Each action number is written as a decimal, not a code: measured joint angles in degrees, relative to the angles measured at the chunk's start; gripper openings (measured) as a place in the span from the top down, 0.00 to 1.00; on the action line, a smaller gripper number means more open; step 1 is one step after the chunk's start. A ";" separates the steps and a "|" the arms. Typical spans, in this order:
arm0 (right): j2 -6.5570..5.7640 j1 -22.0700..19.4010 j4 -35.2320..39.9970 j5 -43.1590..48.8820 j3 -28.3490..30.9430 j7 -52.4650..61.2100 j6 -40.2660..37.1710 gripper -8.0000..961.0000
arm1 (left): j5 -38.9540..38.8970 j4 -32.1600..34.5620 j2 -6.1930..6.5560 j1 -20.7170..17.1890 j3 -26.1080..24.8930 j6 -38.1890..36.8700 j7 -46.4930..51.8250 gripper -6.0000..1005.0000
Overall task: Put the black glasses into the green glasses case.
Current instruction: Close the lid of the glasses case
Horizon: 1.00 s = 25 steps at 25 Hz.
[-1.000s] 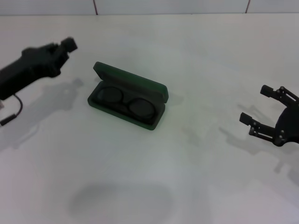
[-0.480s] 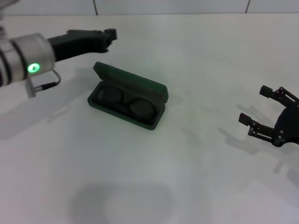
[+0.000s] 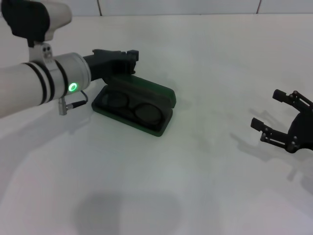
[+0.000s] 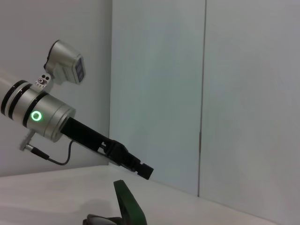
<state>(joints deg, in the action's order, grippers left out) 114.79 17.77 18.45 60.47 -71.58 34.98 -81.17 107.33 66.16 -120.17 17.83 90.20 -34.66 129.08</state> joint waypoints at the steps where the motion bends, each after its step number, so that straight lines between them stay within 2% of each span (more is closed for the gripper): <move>1: 0.00 0.07 0.00 0.00 -0.03 0.00 0.10 0.09 | -0.01 -0.82 -0.03 0.60 0.08 0.31 0.28 0.91; 6: 0.03 0.12 0.00 0.00 -0.22 0.00 0.29 0.09 | -1.07 -4.20 -0.06 4.14 1.21 2.50 0.50 0.91; 12: 0.06 -0.01 0.00 0.00 -0.33 0.00 0.32 0.09 | -1.70 -7.86 0.02 6.51 3.21 5.46 -0.42 0.91; 18: 0.08 0.00 0.00 0.00 -0.32 0.00 0.14 0.09 | -11.01 -11.51 0.06 6.17 4.29 7.85 -9.76 0.91; 25: 0.16 0.06 0.00 0.00 -0.32 0.00 0.10 0.09 | -16.97 -12.40 -0.15 4.75 4.84 8.48 -18.46 0.91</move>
<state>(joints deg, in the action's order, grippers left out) 114.94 17.83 18.45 60.47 -71.89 34.98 -81.07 90.36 53.76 -120.32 22.59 95.04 -26.18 110.63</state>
